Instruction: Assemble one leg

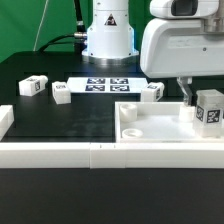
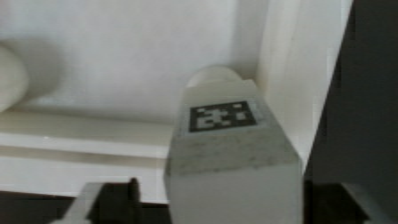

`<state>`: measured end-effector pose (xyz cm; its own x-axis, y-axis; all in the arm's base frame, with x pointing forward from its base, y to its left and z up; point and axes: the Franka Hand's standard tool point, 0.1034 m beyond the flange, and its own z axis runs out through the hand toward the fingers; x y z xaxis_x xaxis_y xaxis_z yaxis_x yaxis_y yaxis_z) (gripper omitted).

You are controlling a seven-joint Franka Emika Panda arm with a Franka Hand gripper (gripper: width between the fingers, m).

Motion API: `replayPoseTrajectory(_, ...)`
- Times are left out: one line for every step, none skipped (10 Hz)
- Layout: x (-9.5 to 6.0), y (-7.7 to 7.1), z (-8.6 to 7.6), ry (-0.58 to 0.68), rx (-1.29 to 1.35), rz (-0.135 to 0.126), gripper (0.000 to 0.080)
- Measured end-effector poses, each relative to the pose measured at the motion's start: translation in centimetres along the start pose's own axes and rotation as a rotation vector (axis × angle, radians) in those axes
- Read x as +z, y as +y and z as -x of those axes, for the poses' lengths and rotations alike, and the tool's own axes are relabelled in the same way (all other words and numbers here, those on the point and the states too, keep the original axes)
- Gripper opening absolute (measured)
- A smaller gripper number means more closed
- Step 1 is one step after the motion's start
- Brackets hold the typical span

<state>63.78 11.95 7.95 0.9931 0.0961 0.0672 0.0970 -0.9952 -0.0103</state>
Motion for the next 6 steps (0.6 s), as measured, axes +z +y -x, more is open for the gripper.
replayPoseTrajectory(0.00,0.00,0.00,0.000,0.000,0.000,0.0289)
replayPoseTrajectory(0.00,0.01,0.00,0.000,0.003,0.000,0.0289)
replayPoseTrajectory(0.00,0.01,0.00,0.000,0.030,0.000,0.0291)
replayPoseTrajectory(0.01,0.03,0.01,0.000,0.030,0.000,0.0291)
replayPoseTrajectory(0.07,0.04,0.04,0.003,0.134,-0.011,0.0291)
replayPoseTrajectory(0.11,0.10,0.09,0.006,0.310,-0.023,0.0291)
